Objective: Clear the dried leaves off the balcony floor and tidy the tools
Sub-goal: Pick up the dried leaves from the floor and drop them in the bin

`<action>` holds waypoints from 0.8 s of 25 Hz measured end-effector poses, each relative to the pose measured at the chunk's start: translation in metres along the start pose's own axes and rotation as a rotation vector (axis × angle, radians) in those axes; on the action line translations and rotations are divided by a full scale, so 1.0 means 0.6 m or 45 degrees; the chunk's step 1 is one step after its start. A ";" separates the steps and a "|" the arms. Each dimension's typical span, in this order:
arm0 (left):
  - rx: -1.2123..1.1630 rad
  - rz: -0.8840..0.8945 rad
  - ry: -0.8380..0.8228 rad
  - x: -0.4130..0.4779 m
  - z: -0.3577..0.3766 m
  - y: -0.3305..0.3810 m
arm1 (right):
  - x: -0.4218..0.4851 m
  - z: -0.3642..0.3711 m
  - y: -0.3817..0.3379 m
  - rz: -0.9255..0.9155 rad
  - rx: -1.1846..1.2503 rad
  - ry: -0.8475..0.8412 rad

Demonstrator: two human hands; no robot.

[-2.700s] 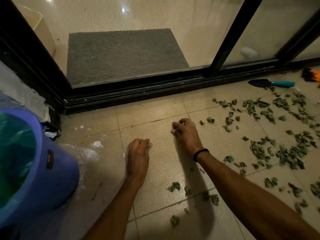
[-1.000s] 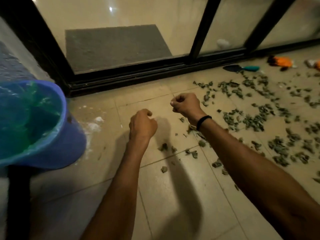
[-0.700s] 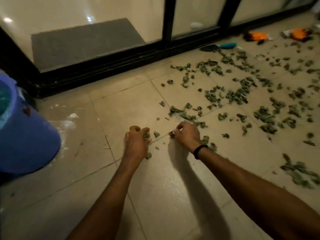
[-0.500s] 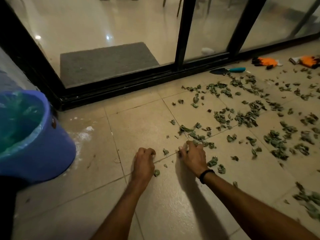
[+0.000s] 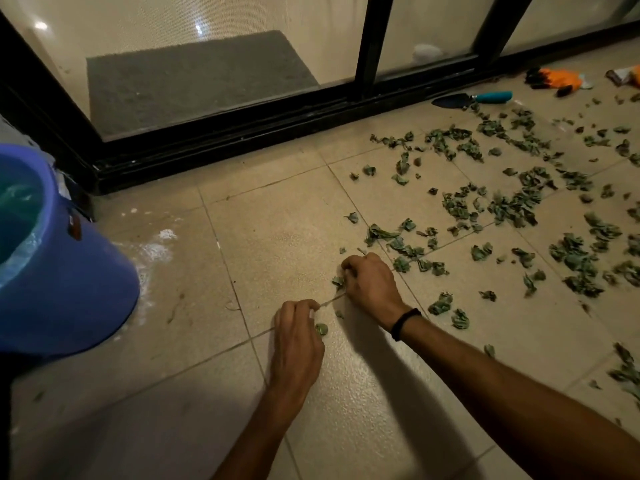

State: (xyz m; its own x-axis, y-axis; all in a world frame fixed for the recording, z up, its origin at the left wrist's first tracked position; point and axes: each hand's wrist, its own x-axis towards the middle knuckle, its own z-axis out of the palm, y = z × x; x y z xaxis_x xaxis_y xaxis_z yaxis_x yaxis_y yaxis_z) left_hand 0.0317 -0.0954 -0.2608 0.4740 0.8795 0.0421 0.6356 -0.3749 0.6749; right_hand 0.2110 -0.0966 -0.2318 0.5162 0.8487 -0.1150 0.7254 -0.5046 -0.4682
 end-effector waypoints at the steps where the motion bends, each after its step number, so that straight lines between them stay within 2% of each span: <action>1: 0.020 0.017 -0.009 -0.005 0.002 0.001 | 0.000 0.000 0.000 -0.037 0.007 -0.025; 5: 0.158 0.141 -0.036 -0.023 0.014 -0.017 | -0.011 0.000 0.000 -0.269 -0.028 -0.113; 9: 0.260 0.198 -0.034 -0.030 0.016 -0.028 | -0.002 -0.019 -0.001 -0.267 -0.071 -0.124; 13: -0.035 0.008 0.054 -0.014 0.003 -0.003 | 0.008 -0.052 0.018 -0.073 -0.037 -0.015; 15: -0.129 0.026 0.059 0.001 -0.001 0.016 | 0.012 -0.070 0.030 0.011 -0.049 -0.043; 17: -0.141 0.067 -0.032 0.010 0.002 0.032 | 0.008 -0.078 0.034 -0.006 -0.048 -0.179; 20: -0.128 0.064 -0.177 0.008 0.021 0.033 | -0.019 -0.057 0.028 -0.169 -0.059 -0.315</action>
State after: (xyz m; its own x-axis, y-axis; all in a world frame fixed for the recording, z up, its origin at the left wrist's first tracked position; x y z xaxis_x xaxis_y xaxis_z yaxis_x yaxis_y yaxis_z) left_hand 0.0542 -0.1023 -0.2564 0.5876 0.8089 -0.0199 0.5482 -0.3798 0.7451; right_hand 0.2329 -0.1203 -0.2084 0.2927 0.9178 -0.2683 0.8020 -0.3884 -0.4538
